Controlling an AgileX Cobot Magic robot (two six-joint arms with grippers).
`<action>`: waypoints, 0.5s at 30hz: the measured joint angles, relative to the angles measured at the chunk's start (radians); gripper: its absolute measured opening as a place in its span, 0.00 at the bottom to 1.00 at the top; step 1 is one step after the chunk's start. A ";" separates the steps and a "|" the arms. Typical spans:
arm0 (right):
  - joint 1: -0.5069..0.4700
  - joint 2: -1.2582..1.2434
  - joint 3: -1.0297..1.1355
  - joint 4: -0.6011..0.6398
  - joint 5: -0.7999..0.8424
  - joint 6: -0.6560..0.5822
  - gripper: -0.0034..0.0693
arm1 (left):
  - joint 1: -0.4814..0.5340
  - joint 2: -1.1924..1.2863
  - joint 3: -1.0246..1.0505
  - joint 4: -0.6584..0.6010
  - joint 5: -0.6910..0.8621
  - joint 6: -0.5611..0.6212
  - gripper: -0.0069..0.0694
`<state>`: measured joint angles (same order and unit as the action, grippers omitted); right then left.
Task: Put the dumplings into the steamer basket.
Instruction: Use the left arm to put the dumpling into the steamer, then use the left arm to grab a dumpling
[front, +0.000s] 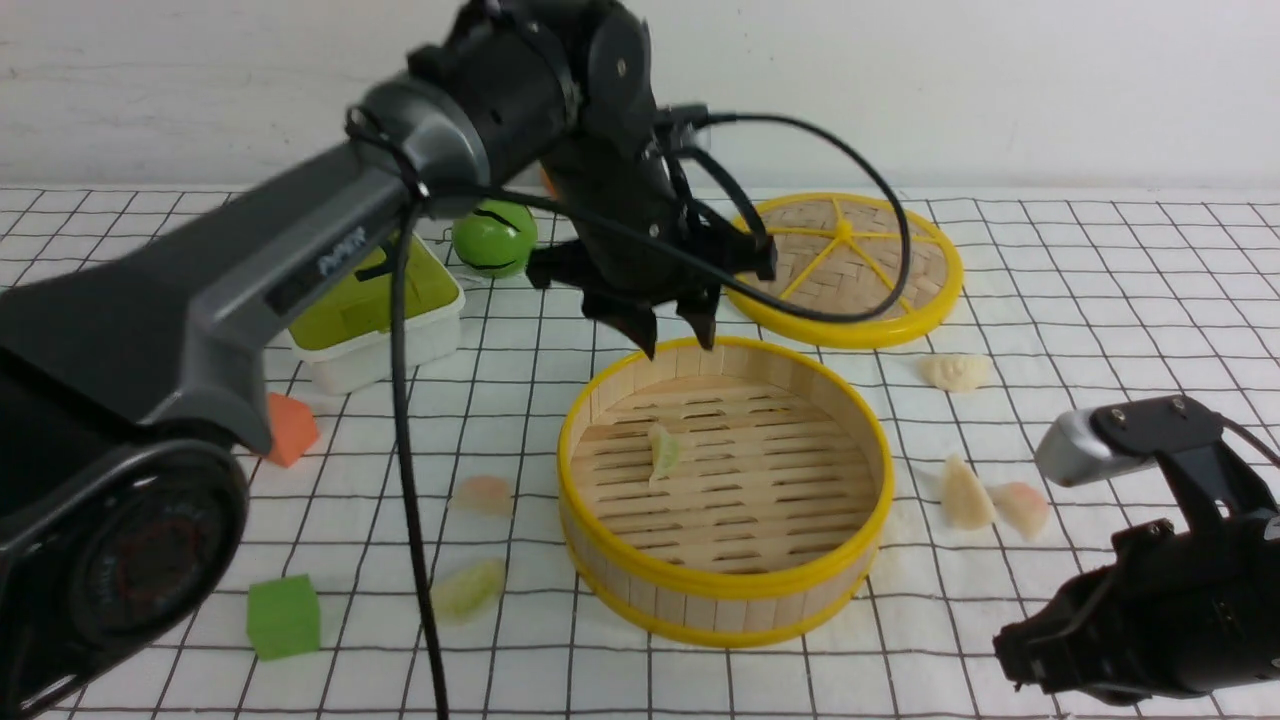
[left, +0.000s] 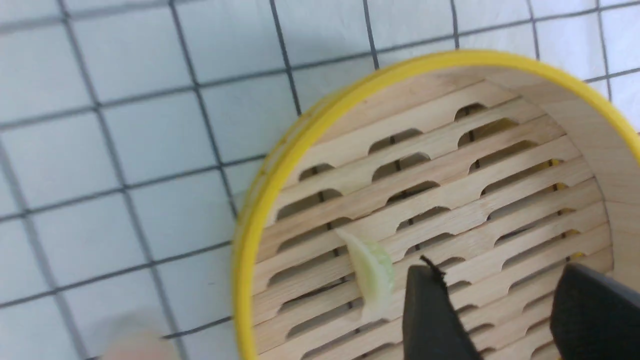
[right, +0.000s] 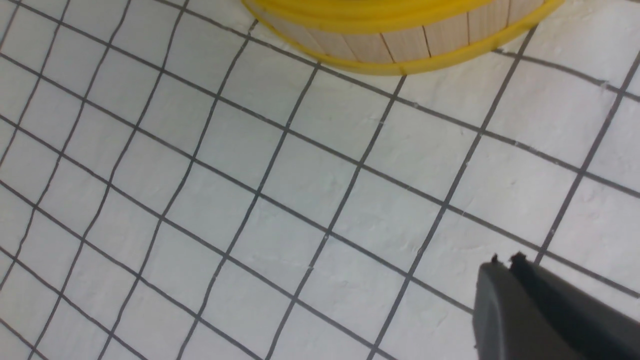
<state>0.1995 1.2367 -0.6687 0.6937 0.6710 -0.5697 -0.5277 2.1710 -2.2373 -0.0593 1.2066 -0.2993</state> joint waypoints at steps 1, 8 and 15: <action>0.000 0.000 0.000 0.001 0.001 -0.001 0.07 | 0.000 -0.025 -0.003 0.020 0.011 0.021 0.52; 0.000 0.000 0.000 0.018 0.007 -0.011 0.08 | 0.024 -0.237 0.206 0.053 0.029 0.104 0.43; 0.000 0.000 0.000 0.023 0.014 -0.015 0.09 | 0.077 -0.437 0.734 0.032 -0.133 0.165 0.38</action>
<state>0.1995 1.2367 -0.6687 0.7169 0.6848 -0.5844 -0.4503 1.7339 -1.5035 -0.0272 1.0735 -0.1345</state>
